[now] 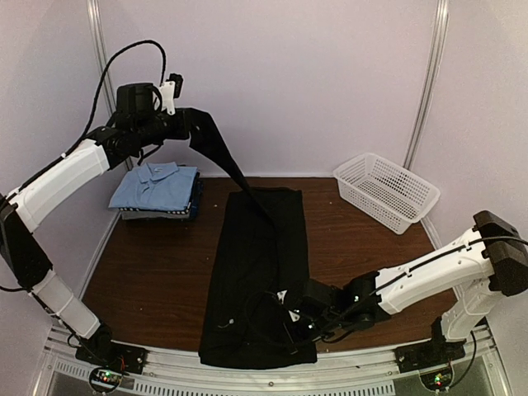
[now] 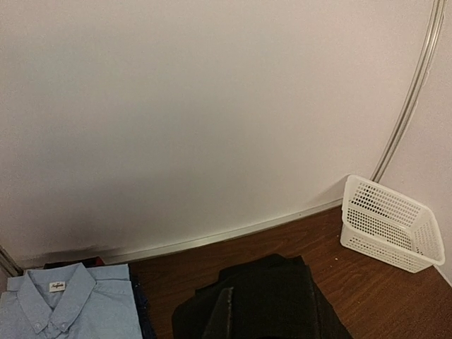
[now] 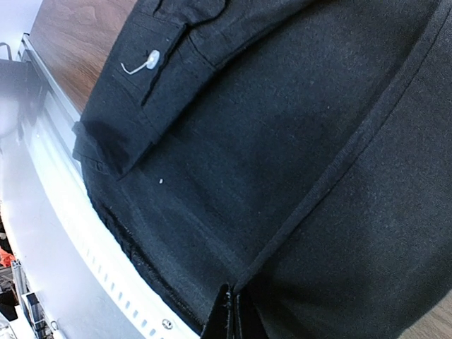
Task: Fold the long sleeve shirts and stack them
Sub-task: Fold the 1/3-folded shirt at the center of the board, then fold the sleeve of the rectangle-folded shirt.
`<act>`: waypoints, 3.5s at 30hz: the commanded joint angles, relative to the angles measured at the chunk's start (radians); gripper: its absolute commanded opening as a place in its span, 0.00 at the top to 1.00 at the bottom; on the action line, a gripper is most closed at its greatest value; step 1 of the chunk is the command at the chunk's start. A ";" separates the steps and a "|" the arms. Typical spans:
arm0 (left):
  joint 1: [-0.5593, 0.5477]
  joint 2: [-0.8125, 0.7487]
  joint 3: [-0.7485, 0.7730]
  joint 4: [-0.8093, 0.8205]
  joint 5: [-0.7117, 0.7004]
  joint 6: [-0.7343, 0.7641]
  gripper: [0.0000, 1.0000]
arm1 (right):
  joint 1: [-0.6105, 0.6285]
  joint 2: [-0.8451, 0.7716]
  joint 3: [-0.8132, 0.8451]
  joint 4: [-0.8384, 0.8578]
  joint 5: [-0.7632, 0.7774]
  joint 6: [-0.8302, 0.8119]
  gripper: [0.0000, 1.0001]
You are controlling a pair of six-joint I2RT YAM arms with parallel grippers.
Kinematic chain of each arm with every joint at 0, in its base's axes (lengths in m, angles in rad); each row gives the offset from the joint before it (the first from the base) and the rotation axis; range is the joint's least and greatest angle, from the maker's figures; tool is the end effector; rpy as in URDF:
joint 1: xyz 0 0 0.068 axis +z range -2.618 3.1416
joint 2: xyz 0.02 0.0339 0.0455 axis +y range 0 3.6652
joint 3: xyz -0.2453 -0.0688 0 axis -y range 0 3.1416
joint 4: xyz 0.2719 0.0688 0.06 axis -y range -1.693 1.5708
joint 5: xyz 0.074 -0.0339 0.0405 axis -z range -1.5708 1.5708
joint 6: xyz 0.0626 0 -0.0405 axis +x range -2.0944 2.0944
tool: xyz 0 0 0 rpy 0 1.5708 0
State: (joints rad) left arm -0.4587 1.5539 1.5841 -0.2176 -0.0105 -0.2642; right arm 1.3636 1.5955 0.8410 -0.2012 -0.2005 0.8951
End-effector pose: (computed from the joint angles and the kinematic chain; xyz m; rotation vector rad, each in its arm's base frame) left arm 0.3769 -0.1854 0.4015 0.1658 1.7791 -0.5145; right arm 0.0584 0.3386 0.1057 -0.7636 2.8005 0.9579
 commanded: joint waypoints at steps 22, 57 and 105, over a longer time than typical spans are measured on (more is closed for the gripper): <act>0.006 -0.055 -0.205 0.101 0.551 0.077 1.00 | -0.202 -0.200 0.034 -0.081 0.110 -0.112 0.37; -0.303 0.285 -0.262 -0.185 0.907 0.235 0.75 | -0.405 -0.276 -0.085 0.013 0.204 -0.088 0.37; -0.359 0.176 -0.701 0.056 0.536 -0.385 0.50 | -0.405 -0.240 -0.135 0.051 0.207 -0.103 0.36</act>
State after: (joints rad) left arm -0.8150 1.7206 0.8944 -0.1825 0.5262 -0.6434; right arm 0.9634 1.3476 0.7185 -0.1806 0.0010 0.7906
